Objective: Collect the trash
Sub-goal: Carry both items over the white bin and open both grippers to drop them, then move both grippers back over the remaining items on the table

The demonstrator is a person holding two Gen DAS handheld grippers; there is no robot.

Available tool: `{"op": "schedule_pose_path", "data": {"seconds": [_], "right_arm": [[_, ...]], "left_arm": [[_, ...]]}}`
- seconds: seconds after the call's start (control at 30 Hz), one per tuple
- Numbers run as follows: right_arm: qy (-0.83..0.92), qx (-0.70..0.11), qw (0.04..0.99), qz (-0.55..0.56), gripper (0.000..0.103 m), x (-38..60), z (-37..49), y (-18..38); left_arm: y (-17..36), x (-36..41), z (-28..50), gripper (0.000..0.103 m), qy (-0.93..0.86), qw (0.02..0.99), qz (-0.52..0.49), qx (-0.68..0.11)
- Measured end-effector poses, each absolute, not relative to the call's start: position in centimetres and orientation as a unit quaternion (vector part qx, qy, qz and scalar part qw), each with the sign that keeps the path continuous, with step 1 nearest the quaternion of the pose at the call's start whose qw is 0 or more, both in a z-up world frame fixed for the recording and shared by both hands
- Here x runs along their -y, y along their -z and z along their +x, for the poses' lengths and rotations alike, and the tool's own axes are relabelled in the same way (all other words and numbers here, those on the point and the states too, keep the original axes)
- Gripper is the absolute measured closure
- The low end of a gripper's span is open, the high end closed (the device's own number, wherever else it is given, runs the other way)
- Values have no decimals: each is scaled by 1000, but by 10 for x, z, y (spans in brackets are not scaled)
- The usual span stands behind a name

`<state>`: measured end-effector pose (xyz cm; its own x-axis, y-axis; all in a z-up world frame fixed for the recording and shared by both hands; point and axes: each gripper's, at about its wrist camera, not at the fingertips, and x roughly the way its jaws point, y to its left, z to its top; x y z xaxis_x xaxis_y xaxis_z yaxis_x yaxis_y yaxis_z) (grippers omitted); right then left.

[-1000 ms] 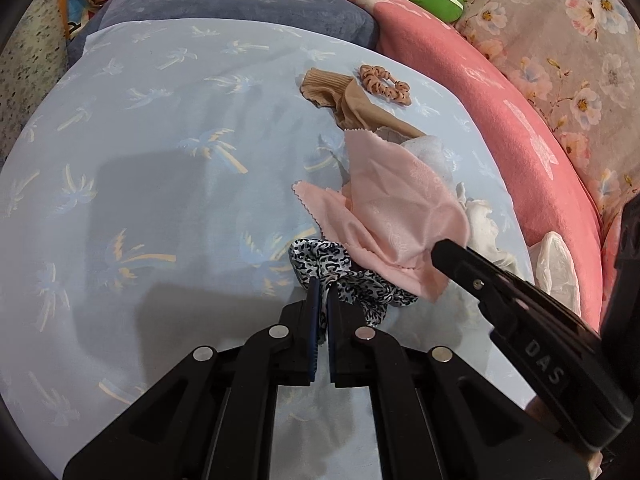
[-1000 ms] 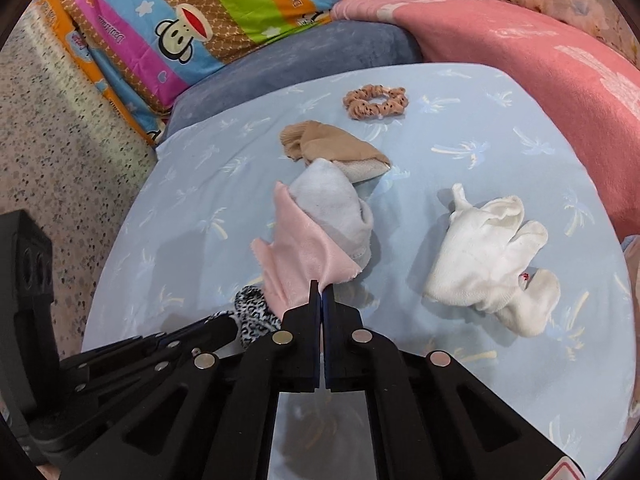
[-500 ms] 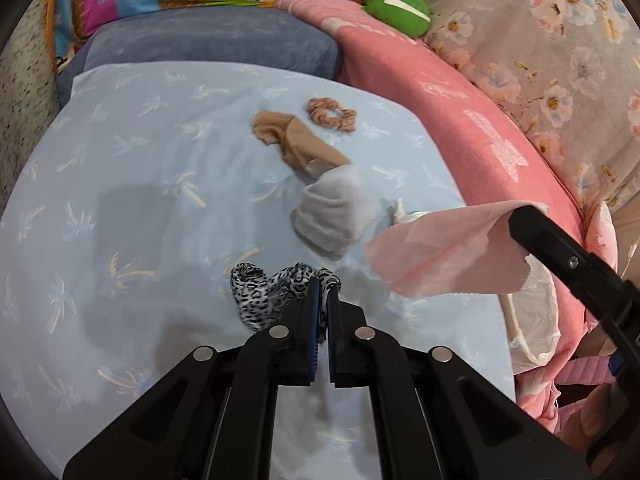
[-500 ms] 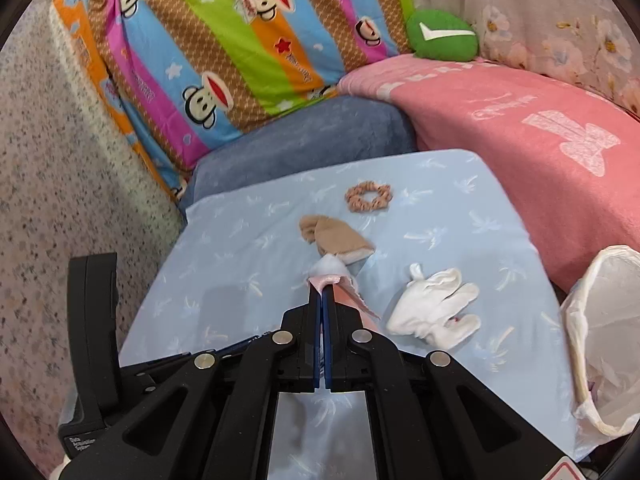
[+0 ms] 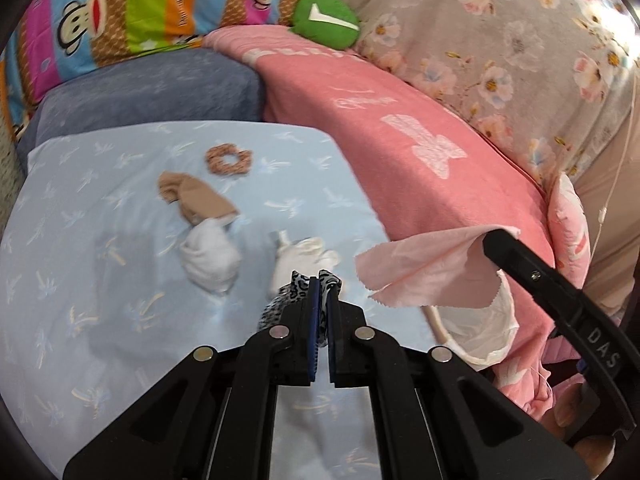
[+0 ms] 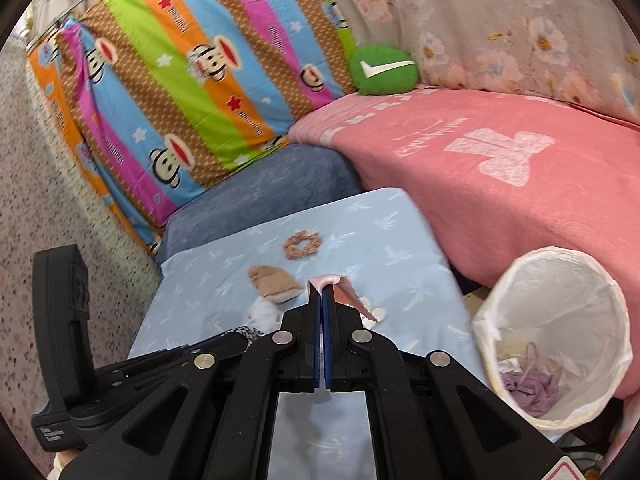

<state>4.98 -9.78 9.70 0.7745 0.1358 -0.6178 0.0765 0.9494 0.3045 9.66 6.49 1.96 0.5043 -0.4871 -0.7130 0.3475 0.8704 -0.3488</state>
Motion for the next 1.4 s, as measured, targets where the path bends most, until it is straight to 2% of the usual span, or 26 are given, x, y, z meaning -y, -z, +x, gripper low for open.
{"op": "schedule_pose_path", "data": {"seconds": [0.63,1.03,1.1,1.17,1.23,1.27,1.4], "right_arm": [[111,-318,917,215,102,240,-12,-77],[136,-322,907,234,102,272,-20,-62],[136,-320,908,233,97,272,-20,-61],[139,-318,909,233,95,273,-19,-61],[140,-318,908,235,95,274,-18,-60],[141,-318,907,235,95,275,-17,-60],[141,-318,907,238,88,274,-16,-59]], "left_arm": [[-41,93,73,100,361,832,-4,-422],[-34,141,68,99,382,819,18,-429],[-30,142,69,94,380,816,16,-435],[-27,141,72,72,377,813,13,-443],[-27,141,73,56,370,818,9,-440],[-27,140,73,53,366,822,9,-437],[-28,137,75,53,359,827,11,-432]]}}
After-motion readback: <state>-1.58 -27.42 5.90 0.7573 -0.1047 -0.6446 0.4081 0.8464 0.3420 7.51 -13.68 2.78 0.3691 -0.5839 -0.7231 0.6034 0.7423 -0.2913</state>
